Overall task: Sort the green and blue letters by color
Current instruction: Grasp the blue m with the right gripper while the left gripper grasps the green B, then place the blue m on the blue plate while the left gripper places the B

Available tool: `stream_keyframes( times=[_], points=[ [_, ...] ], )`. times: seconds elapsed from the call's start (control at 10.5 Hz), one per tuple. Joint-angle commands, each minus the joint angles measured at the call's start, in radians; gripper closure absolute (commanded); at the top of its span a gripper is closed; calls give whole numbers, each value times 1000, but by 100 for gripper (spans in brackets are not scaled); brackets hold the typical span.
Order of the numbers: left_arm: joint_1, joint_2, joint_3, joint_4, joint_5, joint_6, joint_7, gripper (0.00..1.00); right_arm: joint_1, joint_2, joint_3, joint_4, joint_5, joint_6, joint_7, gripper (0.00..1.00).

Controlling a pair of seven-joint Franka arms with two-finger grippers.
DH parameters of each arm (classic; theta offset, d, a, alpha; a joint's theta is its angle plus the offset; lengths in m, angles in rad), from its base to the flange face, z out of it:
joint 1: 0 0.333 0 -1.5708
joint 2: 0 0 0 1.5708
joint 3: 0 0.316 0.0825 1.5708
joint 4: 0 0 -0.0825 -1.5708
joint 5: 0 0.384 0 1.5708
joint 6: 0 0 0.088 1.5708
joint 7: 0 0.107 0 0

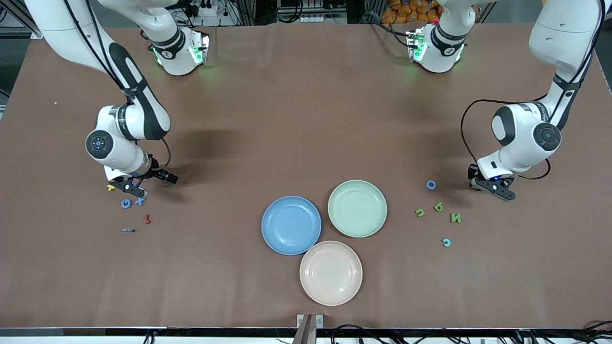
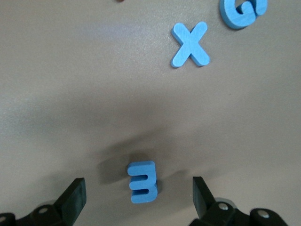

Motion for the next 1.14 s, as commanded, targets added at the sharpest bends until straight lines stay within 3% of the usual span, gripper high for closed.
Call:
stream_keyframes(
  times=[0.0,0.28,0.38,0.47,0.57,0.85,1.04],
  points=[
    [-53,-72,15,61,19,-166,-91,100,-7,10,5,-4,14,18,-19,0],
    [-141,-76,13,211,17,-353,-315,100,-9,13,5,-4,14,18,-19,0],
    [-193,-66,12,251,14,-370,-425,100,-9,16,5,-4,14,18,-19,26],
    [-248,-46,12,280,13,-374,-538,100,-10,16,5,-4,14,18,-19,78],
    [-297,-24,12,309,8,-376,-632,100,-11,16,5,-4,14,18,-19,100],
    [-415,35,9,401,-4,-377,-879,100,-17,16,5,-4,14,17,-19,100],
    [-484,92,9,505,-77,-413,-991,100,-15,13,7,4,14,15,-13,100]
  ],
)
